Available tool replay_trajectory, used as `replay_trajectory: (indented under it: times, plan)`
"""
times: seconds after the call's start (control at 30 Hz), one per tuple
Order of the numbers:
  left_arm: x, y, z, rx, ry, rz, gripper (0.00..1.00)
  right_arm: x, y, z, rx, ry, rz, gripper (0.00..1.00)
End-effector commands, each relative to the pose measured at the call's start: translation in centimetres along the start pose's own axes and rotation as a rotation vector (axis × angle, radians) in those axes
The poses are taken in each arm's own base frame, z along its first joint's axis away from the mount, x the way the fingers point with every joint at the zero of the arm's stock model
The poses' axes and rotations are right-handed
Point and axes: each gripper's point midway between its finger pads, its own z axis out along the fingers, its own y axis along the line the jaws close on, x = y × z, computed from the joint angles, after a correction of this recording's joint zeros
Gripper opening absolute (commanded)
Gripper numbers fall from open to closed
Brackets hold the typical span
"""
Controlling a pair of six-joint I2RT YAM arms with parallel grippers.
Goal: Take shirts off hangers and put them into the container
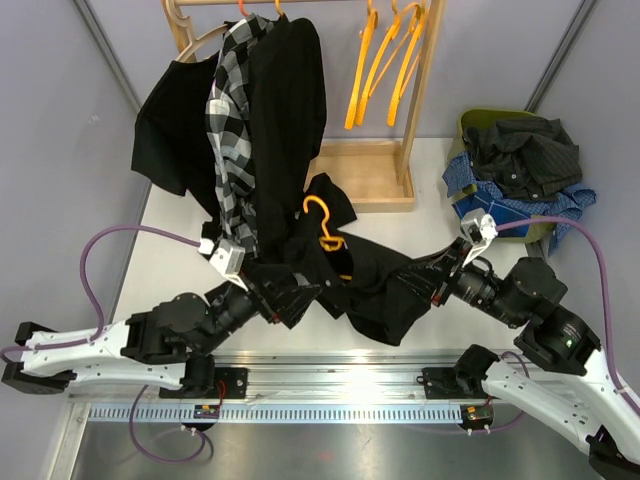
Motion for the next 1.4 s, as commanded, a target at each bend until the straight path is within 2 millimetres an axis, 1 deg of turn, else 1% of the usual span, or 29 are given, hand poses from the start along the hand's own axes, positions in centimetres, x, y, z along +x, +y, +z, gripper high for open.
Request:
replay_trajectory:
  times: [0.0, 0.03, 0.07, 0.1, 0.13, 0.17, 0.2, 0.23, 0.27, 0.3, 0.33, 0.37, 0.47, 0.5, 0.63, 0.67, 0.73, 0.87, 0.9, 1.0, 1.07, 1.1, 1.17, 1.2, 1.23, 1.27, 1.3, 1.33, 1.37]
  plan:
    - [-6.3, -0.5, 1.6, -0.061, -0.208, -0.082, 0.99, 1.5, 1.7, -1.2, -0.081, 0.051, 0.075, 0.00]
    - [-6.4, -0.3, 2.1, -0.075, -0.206, -0.080, 0.99, 1.5, 1.7, -1.7, -0.081, 0.044, 0.074, 0.00]
    - [-6.4, -0.9, 2.8, -0.049, -0.189, -0.115, 0.99, 1.7, 1.7, -1.9, -0.081, 0.047, 0.076, 0.00]
    - [-7.1, 0.2, 3.6, -0.081, -0.205, -0.127, 0.99, 1.7, 1.7, -2.2, -0.082, 0.045, 0.077, 0.00]
    - [-7.0, 0.2, 4.8, -0.085, -0.187, -0.136, 0.99, 1.6, 1.7, -2.5, -0.078, 0.033, 0.075, 0.00]
    - [-6.5, -0.1, 5.4, -0.070, -0.151, -0.182, 0.99, 1.6, 1.7, -2.8, -0.078, 0.031, 0.075, 0.00]
    - [-6.9, 0.9, 6.1, -0.099, -0.154, -0.194, 0.99, 1.5, 1.7, -2.9, -0.079, 0.026, 0.076, 0.00]
    - [-5.9, 1.2, 7.2, -0.117, -0.116, -0.198, 0.99, 1.3, 1.8, -3.2, -0.078, 0.016, 0.074, 0.00]
    - [-6.1, 0.7, 7.6, -0.099, -0.104, -0.232, 0.99, 1.4, 1.7, -3.3, -0.074, 0.019, 0.075, 0.00]
    - [-6.1, 0.9, 8.1, -0.109, -0.097, -0.248, 0.98, 1.3, 1.6, -3.4, -0.071, 0.014, 0.073, 0.00]
    - [-5.4, 0.4, 8.8, -0.091, -0.062, -0.278, 0.98, 1.3, 1.6, -3.5, -0.069, 0.012, 0.073, 0.00]
    - [-5.5, 0.0, 9.0, -0.076, -0.056, -0.296, 0.97, 1.4, 1.5, -3.6, -0.064, 0.011, 0.070, 0.00]
    - [-5.2, -1.1, 9.7, -0.033, -0.026, -0.338, 0.94, 1.1, 1.4, -3.7, -0.061, -0.001, 0.066, 0.00]
    - [-5.5, -1.5, 9.9, -0.011, -0.036, -0.345, 0.93, 1.2, 1.4, -3.6, -0.057, -0.001, 0.061, 0.00]
    - [-5.3, -2.3, 9.9, 0.046, -0.040, -0.362, 0.91, 1.3, 1.1, -3.2, -0.052, -0.005, 0.063, 0.00]
    - [-4.9, -2.1, 10.0, 0.043, -0.037, -0.360, 0.90, 1.4, 1.0, -3.1, -0.050, -0.006, 0.061, 0.00]
    - [-4.8, -2.2, 10.1, 0.057, -0.045, -0.362, 0.90, 1.4, 1.0, -3.0, -0.051, -0.010, 0.066, 0.00]
    - [-3.6, -1.8, 10.6, 0.064, -0.051, -0.373, 0.90, 1.3, 1.0, -2.7, -0.049, -0.012, 0.072, 0.00]
    - [-3.1, -1.6, 11.0, 0.055, -0.044, -0.373, 0.90, 1.3, 1.0, -2.5, -0.051, -0.012, 0.074, 0.00]
    - [-2.4, -1.0, 11.8, 0.030, -0.038, -0.359, 0.89, 1.1, 1.3, -2.3, -0.069, -0.015, 0.075, 0.00]
    - [-2.2, -0.8, 12.0, 0.024, -0.041, -0.354, 0.88, 1.3, 1.3, -2.1, -0.071, -0.004, 0.076, 0.00]
    - [-2.5, -1.0, 12.0, 0.035, -0.052, -0.357, 0.87, 1.5, 1.3, -1.9, -0.071, 0.006, 0.078, 0.00]
    - [-2.5, -1.3, 12.2, 0.055, -0.055, -0.353, 0.74, 1.5, 1.3, -1.9, -0.071, 0.008, 0.078, 0.00]
    - [-2.6, -1.6, 12.2, 0.069, -0.053, -0.351, 0.65, 1.5, 1.2, -1.9, -0.064, 0.003, 0.078, 0.00]
    - [-2.6, -1.7, 12.3, 0.073, -0.050, -0.351, 0.52, 1.5, 1.1, -2.0, -0.059, -0.001, 0.078, 0.00]
    - [-2.7, -1.9, 12.3, 0.078, -0.048, -0.350, 0.30, 1.3, 1.0, -2.0, -0.056, -0.009, 0.077, 0.00]
    - [-2.4, -2.0, 12.4, 0.080, -0.031, -0.354, 0.22, 1.2, 0.9, -2.1, -0.049, -0.018, 0.076, 0.00]
    - [-2.3, -2.1, 12.4, 0.081, -0.028, -0.358, 0.16, 1.0, 0.9, -2.2, -0.046, -0.026, 0.076, 0.00]
    - [-1.9, -2.0, 12.5, 0.080, -0.021, -0.365, 0.06, 0.9, 0.7, -2.2, -0.037, -0.032, 0.076, 0.00]
